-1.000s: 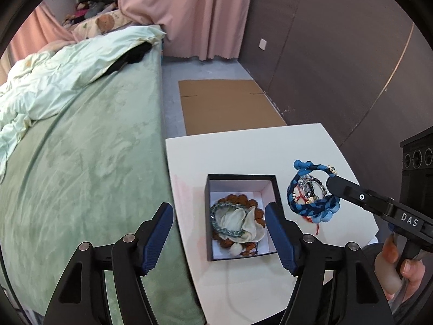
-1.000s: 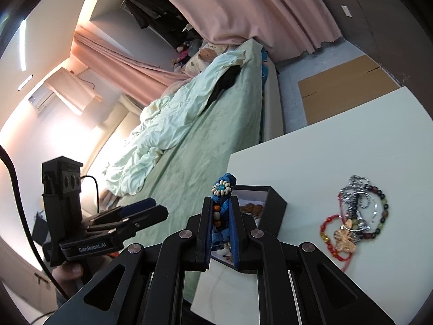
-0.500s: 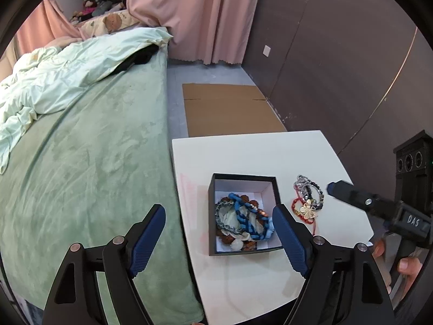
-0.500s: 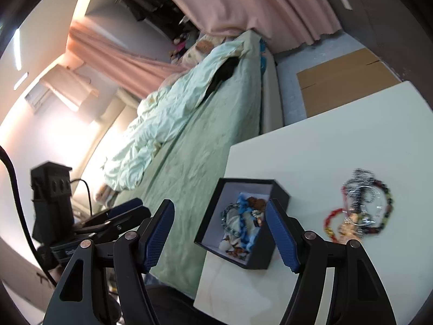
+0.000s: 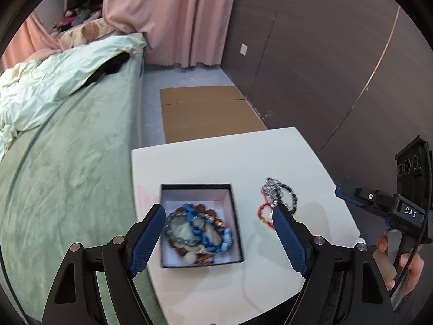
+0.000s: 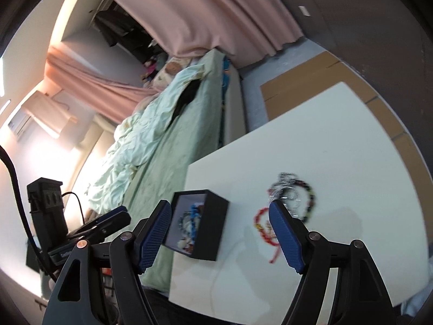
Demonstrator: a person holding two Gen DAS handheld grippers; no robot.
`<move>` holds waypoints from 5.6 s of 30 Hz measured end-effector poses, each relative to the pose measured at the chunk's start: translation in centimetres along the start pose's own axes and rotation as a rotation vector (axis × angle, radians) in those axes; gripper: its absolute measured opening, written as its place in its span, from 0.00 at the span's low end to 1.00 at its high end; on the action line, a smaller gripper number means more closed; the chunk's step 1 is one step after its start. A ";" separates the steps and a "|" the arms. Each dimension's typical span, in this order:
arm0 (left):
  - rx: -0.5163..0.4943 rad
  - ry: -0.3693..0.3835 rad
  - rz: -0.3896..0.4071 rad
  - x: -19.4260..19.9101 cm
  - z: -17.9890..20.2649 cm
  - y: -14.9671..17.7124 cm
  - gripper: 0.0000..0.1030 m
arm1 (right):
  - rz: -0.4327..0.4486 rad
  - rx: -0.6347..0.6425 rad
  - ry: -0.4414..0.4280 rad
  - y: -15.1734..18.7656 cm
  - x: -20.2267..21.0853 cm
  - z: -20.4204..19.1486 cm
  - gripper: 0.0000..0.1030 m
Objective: Organize jewelry
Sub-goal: 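Move both open tools back over the remaining jewelry pile, then grasp the silver hoop with the left tool and lift it, then lower the silver hoop into the box with the left tool while the right grasps the black-green bead bracelet, then lift the black-green bead bracelet with the right tool and carry it to the box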
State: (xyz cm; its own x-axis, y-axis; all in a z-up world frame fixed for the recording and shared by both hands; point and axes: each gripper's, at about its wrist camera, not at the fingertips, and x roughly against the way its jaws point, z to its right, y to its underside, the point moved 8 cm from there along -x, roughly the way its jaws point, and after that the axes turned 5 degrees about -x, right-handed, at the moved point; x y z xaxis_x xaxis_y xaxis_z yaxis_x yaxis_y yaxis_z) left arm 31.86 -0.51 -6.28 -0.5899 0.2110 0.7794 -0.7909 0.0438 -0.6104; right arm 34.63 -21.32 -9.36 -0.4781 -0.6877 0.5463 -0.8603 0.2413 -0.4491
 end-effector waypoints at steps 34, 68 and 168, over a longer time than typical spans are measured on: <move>-0.151 0.086 -0.250 -12.6 11.8 0.4 0.80 | -0.096 -0.209 0.136 -0.1 1.4 11.4 0.83; -0.109 0.052 -0.279 -15.5 10.4 -0.1 0.51 | -0.099 -0.202 0.109 -0.9 -0.1 11.2 0.93; 0.179 0.125 0.058 -2.6 -8.2 -1.5 0.90 | -0.129 0.351 0.252 -2.5 -6.3 -9.7 0.43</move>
State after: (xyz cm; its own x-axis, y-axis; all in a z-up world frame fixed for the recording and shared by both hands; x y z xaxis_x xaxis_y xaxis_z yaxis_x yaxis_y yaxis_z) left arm 35.87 6.91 -8.57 -0.6189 0.3279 0.7138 -0.7794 -0.1430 -0.6100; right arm 38.06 -10.96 -4.88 -0.4364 -0.4979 0.7494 -0.8246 -0.1119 -0.5545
